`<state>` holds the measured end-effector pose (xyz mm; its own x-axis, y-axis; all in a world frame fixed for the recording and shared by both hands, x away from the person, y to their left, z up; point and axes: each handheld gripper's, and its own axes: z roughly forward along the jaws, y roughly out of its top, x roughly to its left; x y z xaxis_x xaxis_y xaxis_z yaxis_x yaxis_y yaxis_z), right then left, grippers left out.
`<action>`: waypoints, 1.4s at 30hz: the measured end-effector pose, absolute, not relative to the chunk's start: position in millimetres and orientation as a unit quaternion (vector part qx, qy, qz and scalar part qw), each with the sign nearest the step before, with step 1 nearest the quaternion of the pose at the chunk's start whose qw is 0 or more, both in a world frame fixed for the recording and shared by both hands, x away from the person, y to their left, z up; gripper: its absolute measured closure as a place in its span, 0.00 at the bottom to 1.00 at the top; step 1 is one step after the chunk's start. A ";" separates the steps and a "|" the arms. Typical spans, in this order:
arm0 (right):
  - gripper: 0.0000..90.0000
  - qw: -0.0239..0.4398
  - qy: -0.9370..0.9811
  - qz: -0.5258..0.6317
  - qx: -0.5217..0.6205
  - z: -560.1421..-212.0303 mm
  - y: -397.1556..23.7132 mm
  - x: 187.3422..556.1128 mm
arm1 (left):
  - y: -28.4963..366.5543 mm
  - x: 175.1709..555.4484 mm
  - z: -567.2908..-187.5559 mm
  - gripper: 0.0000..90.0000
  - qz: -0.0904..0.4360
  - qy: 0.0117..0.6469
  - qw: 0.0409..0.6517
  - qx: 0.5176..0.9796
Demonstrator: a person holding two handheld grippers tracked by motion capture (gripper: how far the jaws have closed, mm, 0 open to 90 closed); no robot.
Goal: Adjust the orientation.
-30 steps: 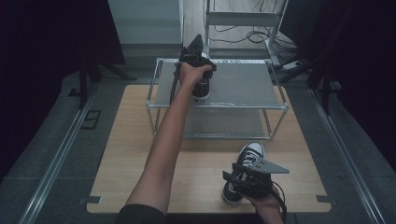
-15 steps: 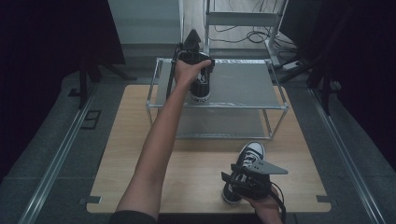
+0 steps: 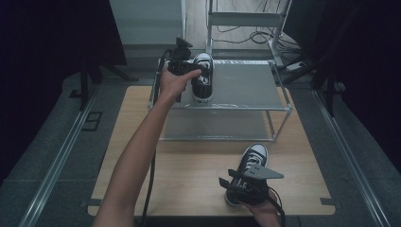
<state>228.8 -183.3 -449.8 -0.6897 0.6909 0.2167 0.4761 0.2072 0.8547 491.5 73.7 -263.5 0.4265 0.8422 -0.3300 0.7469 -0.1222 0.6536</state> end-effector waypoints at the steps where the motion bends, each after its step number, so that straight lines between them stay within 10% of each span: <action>1: 0.60 0.108 0.774 0.500 0.374 -450.9 -179.5 227.5 | 76.4 487.5 -264.1 0.21 0.061 0.527 0.398 0.748; 11: 0.90 0.144 0.797 0.465 0.358 -459.5 -162.7 215.2 | 105.1 458.7 -275.3 0.26 0.054 0.502 0.421 0.753; 42: 1.00 0.187 0.802 0.426 0.374 -487.8 -219.5 173.6 | 156.1 364.5 -362.5 0.26 0.034 0.446 0.436 0.781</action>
